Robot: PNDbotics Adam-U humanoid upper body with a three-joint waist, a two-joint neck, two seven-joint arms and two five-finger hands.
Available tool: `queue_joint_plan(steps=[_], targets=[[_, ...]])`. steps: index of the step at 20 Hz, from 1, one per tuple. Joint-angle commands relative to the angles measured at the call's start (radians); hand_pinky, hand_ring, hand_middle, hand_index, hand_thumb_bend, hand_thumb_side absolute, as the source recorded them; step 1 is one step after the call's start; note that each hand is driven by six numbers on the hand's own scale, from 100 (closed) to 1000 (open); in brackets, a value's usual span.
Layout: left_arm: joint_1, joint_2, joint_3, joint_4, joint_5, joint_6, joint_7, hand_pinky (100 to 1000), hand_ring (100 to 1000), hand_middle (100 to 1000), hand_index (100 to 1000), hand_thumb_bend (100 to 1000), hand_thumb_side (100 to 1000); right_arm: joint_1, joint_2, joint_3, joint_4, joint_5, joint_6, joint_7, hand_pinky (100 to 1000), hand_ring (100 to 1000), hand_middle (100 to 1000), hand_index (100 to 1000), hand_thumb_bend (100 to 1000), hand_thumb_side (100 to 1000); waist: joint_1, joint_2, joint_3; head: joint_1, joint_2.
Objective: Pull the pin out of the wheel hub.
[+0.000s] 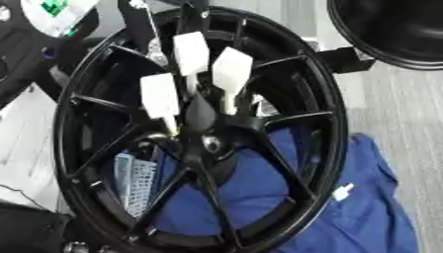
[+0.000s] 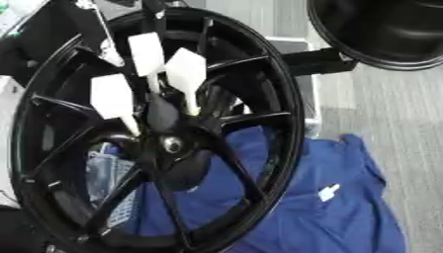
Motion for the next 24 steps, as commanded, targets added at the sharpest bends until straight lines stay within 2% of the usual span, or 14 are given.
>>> queue_joint_plan(steps=[1, 3, 7, 8, 9, 10, 11, 21, 24], targets=[[-0.027, 0.010, 0.011, -0.013, 0.011, -0.056, -0.060, 662, 533, 445, 600, 529, 103, -0.003, -0.018, -0.018, -0.012, 0.007, 0.000, -0.006, 676, 636, 572, 748, 100, 437, 0.000, -0.026, -0.003, 0.001, 0.001], [-0.029, 0.010, 0.011, -0.016, 0.011, -0.056, -0.060, 657, 529, 444, 600, 537, 109, -0.002, -0.018, -0.019, -0.012, 0.007, 0.000, -0.007, 676, 635, 569, 748, 100, 438, 0.000, -0.026, -0.003, 0.001, 0.001], [-0.032, 0.013, 0.013, -0.021, 0.005, -0.056, -0.060, 683, 576, 504, 657, 583, 105, -0.001, -0.017, -0.018, -0.012, 0.007, -0.003, -0.007, 676, 635, 569, 748, 100, 441, 0.000, -0.027, -0.002, 0.002, 0.000], [-0.033, 0.014, 0.011, -0.023, -0.001, -0.058, -0.060, 759, 688, 626, 753, 630, 100, -0.001, -0.017, -0.018, -0.012, 0.007, -0.003, -0.007, 675, 635, 568, 748, 100, 443, 0.000, -0.027, -0.002, 0.002, 0.000], [-0.033, 0.015, 0.009, -0.023, -0.008, -0.062, -0.060, 766, 697, 635, 760, 634, 100, -0.001, -0.017, -0.018, -0.012, 0.007, -0.004, -0.007, 675, 635, 568, 748, 100, 443, 0.000, -0.027, -0.002, 0.002, 0.000], [-0.033, 0.015, 0.008, -0.023, -0.012, -0.067, -0.060, 815, 761, 721, 814, 665, 100, -0.001, -0.017, -0.018, -0.012, 0.006, -0.004, -0.007, 675, 635, 568, 748, 100, 445, 0.001, -0.027, -0.002, 0.002, 0.000], [-0.033, 0.015, 0.007, -0.022, -0.015, -0.072, -0.060, 827, 777, 742, 833, 672, 100, -0.001, -0.016, -0.018, -0.012, 0.006, -0.004, -0.008, 676, 635, 568, 748, 100, 445, 0.001, -0.027, -0.002, 0.002, -0.001], [-0.046, 0.008, -0.002, -0.023, 0.011, -0.092, -0.060, 823, 769, 744, 839, 681, 117, -0.001, -0.014, -0.020, -0.012, 0.007, -0.009, -0.010, 676, 636, 569, 748, 100, 449, 0.004, -0.028, -0.004, -0.031, 0.003], [-0.048, 0.006, 0.001, -0.024, 0.021, -0.090, -0.060, 794, 720, 685, 788, 641, 100, -0.001, -0.013, -0.020, -0.012, 0.007, -0.010, -0.012, 676, 636, 569, 748, 100, 452, 0.005, -0.028, -0.003, -0.030, 0.005]])
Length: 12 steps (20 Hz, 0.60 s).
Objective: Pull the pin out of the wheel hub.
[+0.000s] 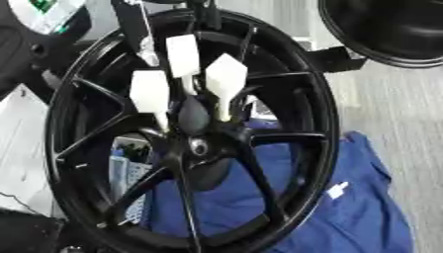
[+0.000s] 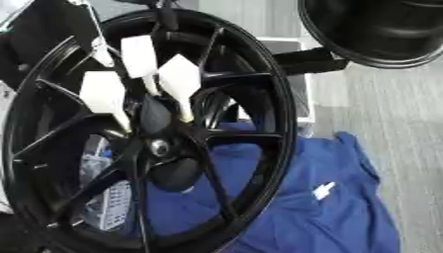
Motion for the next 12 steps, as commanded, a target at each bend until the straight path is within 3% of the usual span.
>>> queue_joint_plan(steps=[1, 7, 12], targets=[[-0.027, 0.007, 0.011, -0.013, 0.020, -0.076, -0.074, 789, 710, 674, 779, 635, 100, -0.006, -0.021, -0.015, -0.012, 0.007, -0.003, -0.005, 675, 635, 569, 747, 100, 453, 0.000, -0.023, 0.001, -0.003, 0.005], [-0.027, 0.006, 0.003, -0.016, 0.044, -0.068, -0.074, 755, 644, 596, 710, 605, 100, -0.007, -0.020, -0.015, -0.012, 0.007, -0.004, -0.008, 676, 636, 569, 748, 100, 450, -0.001, -0.025, -0.001, 0.004, 0.005], [-0.027, 0.006, 0.000, -0.017, 0.048, -0.064, -0.074, 755, 644, 596, 710, 605, 100, -0.007, -0.019, -0.015, -0.012, 0.007, -0.005, -0.008, 676, 636, 569, 748, 100, 450, -0.001, -0.025, -0.001, 0.006, 0.005]])
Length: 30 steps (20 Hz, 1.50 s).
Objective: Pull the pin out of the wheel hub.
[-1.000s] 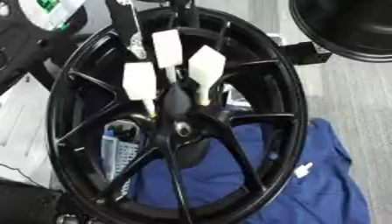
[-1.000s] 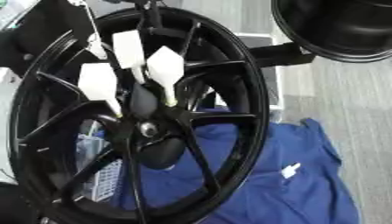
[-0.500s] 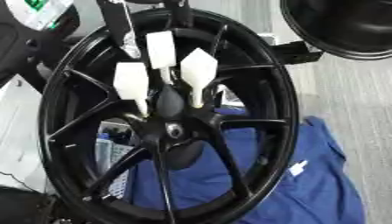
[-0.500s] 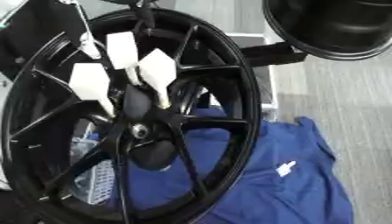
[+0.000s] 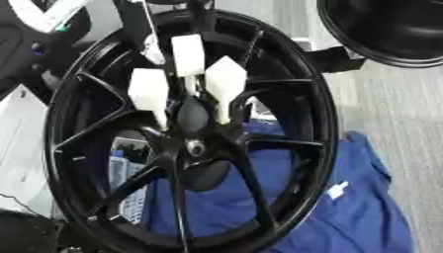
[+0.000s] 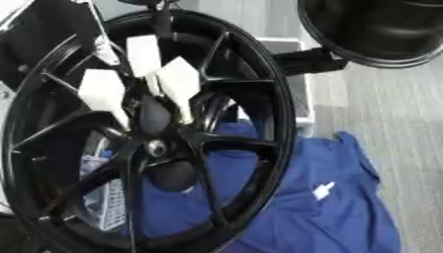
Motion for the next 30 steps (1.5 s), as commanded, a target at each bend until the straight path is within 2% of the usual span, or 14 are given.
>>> queue_joint_plan(steps=[1, 5, 10, 13, 23, 30], targets=[[-0.020, 0.015, 0.000, -0.019, 0.007, -0.071, -0.071, 758, 654, 607, 716, 615, 100, -0.007, -0.020, -0.015, -0.012, 0.007, -0.001, -0.004, 675, 635, 568, 747, 100, 453, 0.000, -0.024, -0.002, 0.004, 0.005], [-0.009, 0.033, -0.029, -0.068, 0.015, -0.084, -0.071, 764, 670, 627, 723, 627, 100, -0.008, -0.019, -0.015, -0.012, 0.005, -0.004, -0.007, 675, 635, 567, 747, 100, 459, 0.001, -0.021, -0.003, 0.006, 0.005], [0.000, 0.044, -0.046, -0.105, 0.014, -0.086, -0.071, 751, 649, 599, 702, 618, 100, -0.010, -0.018, -0.014, -0.012, 0.002, -0.007, -0.009, 675, 635, 567, 747, 100, 462, 0.002, -0.019, -0.004, 0.014, 0.005], [0.001, 0.044, -0.045, -0.104, 0.008, -0.081, -0.071, 743, 642, 591, 704, 620, 100, -0.010, -0.017, -0.013, -0.012, 0.001, -0.009, -0.010, 675, 635, 566, 747, 100, 463, 0.002, -0.019, -0.005, 0.017, 0.005], [0.005, 0.048, -0.036, -0.088, -0.037, -0.094, -0.071, 759, 687, 655, 743, 666, 100, -0.006, -0.015, -0.014, -0.012, 0.000, -0.013, -0.011, 674, 634, 565, 746, 100, 469, 0.001, -0.019, -0.004, 0.027, 0.005], [0.004, 0.048, -0.029, -0.089, -0.051, -0.105, -0.071, 750, 669, 613, 707, 663, 100, -0.006, -0.013, -0.013, -0.012, -0.002, -0.016, -0.011, 674, 634, 565, 746, 100, 472, 0.000, -0.020, -0.006, 0.030, 0.005]])
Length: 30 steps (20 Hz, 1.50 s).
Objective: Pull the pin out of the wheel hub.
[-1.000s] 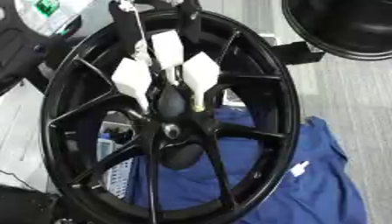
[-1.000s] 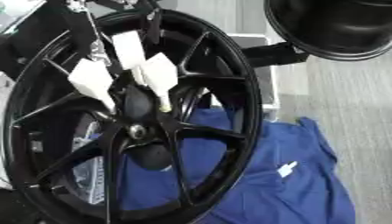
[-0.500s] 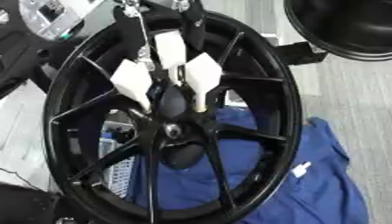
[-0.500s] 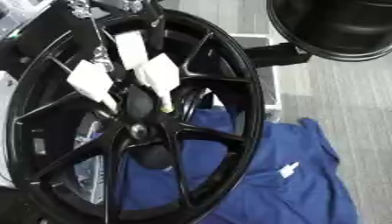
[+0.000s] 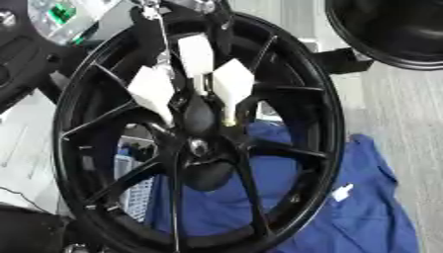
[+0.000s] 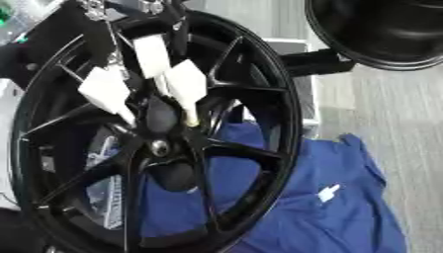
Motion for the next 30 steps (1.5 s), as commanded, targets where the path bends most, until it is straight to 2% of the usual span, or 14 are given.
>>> queue_joint_plan(steps=[1, 4, 7, 12, 30], targets=[[-0.015, 0.029, 0.021, -0.008, -0.007, -0.093, -0.084, 746, 664, 601, 701, 664, 100, -0.005, -0.020, -0.013, -0.012, -0.001, -0.003, -0.002, 674, 634, 565, 746, 100, 472, -0.001, -0.020, -0.003, 0.004, 0.005], [-0.016, 0.029, 0.024, -0.008, -0.020, -0.098, -0.084, 732, 639, 567, 670, 647, 100, -0.006, -0.019, -0.013, -0.012, -0.002, -0.004, -0.002, 674, 634, 565, 746, 100, 473, -0.001, -0.020, -0.004, 0.004, 0.004], [-0.016, 0.025, 0.029, -0.007, -0.024, -0.103, -0.084, 705, 586, 505, 616, 564, 100, -0.006, -0.018, -0.012, -0.012, -0.002, -0.006, -0.002, 675, 634, 565, 746, 100, 473, -0.001, -0.020, -0.006, 0.005, -0.001], [-0.022, 0.021, 0.046, -0.012, -0.005, -0.092, -0.084, 673, 536, 459, 563, 479, 100, -0.005, -0.016, -0.012, -0.012, -0.004, -0.009, -0.002, 674, 634, 564, 746, 100, 477, -0.002, -0.019, -0.004, 0.006, -0.001], [-0.039, 0.016, 0.090, -0.014, -0.001, -0.064, -0.084, 624, 466, 375, 488, 439, 100, -0.005, -0.011, -0.012, -0.012, -0.006, -0.012, -0.007, 674, 634, 564, 745, 100, 486, -0.002, -0.018, -0.003, 0.005, 0.000]])
